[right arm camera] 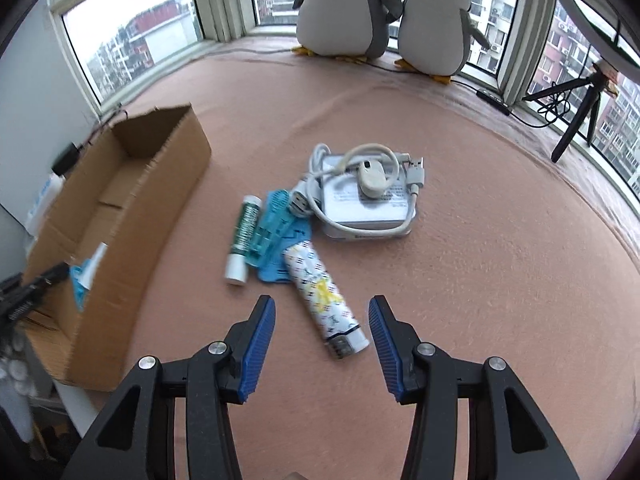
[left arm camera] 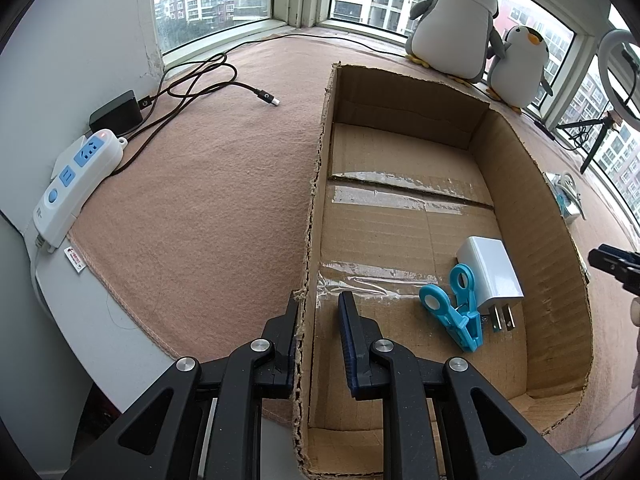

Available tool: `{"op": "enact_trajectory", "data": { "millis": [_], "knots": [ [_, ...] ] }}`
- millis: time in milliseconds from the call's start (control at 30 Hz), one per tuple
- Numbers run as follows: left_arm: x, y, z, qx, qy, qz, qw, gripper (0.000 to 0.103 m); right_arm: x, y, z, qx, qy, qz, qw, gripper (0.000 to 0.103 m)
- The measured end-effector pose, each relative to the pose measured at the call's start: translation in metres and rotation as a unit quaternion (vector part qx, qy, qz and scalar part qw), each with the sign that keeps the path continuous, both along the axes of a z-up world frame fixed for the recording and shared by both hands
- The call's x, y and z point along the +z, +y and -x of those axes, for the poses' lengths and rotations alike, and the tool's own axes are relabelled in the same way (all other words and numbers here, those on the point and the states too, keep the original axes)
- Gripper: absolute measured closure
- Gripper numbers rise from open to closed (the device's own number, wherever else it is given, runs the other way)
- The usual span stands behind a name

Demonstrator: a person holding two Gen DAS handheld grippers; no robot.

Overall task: Organize rigid objects
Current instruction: 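Return the right tool to the pile and grasp the patterned lighter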

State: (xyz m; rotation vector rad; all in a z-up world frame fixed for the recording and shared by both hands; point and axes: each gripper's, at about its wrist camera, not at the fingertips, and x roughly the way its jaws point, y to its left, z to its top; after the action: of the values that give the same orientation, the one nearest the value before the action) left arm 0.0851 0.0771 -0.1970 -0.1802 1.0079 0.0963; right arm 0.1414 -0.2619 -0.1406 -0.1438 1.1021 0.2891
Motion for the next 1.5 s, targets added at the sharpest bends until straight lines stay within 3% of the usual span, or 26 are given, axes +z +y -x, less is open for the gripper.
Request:
{"op": "enact_trajectory", "data": {
  "millis": [200, 567, 967, 1500],
  "knots": [
    [-0.001, 0.001, -0.001, 0.000, 0.001, 0.001, 1.0000, 0.085, -0.015, 0.010, -0.012, 0.035, 0.019, 0.027, 0.999, 0.058],
    [-0.001, 0.002, -0.002, -0.001, 0.001, 0.000, 1.0000, 0.085, -0.027, 0.017, -0.024, 0.045, 0.035, 0.043, 0.997, 0.059],
    [-0.001, 0.002, -0.002, 0.000, 0.001, 0.000, 1.0000, 0.085, -0.025, 0.021, -0.018, 0.048, 0.038, 0.031, 0.998, 0.079],
    [0.000, 0.001, -0.002, -0.001, 0.001, 0.000, 1.0000, 0.085, -0.023, -0.006, 0.010, -0.007, 0.040, -0.051, 0.998, 0.082]
  ]
}}
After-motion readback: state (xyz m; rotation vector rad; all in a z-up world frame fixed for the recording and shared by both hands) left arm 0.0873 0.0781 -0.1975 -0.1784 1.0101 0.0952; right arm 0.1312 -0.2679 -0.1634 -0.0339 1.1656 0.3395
